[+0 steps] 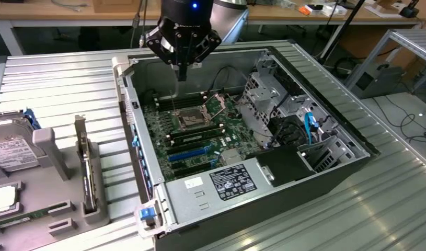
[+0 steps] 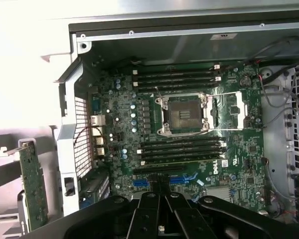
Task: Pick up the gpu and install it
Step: 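Reach for the gpu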
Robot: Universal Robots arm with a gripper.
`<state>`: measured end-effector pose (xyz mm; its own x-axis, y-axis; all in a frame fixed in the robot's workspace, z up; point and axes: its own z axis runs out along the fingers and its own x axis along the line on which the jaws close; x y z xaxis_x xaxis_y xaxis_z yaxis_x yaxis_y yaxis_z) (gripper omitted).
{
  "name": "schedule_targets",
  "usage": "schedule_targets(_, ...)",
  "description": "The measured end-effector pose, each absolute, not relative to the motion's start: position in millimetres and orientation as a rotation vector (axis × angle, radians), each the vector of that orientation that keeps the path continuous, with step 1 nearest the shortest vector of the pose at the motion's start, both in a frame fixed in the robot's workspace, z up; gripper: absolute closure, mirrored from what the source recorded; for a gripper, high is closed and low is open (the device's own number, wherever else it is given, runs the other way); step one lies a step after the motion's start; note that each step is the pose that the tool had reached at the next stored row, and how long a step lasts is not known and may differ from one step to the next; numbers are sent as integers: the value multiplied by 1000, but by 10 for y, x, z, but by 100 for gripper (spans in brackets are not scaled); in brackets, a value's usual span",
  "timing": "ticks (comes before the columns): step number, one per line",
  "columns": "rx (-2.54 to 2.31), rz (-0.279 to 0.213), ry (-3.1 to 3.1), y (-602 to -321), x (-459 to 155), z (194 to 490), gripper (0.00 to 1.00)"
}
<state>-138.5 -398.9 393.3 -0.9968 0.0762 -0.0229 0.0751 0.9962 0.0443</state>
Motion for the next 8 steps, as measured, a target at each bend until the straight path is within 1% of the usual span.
schedule_targets(8, 118, 68, 3114, -3989, -1443, 3933, 89)
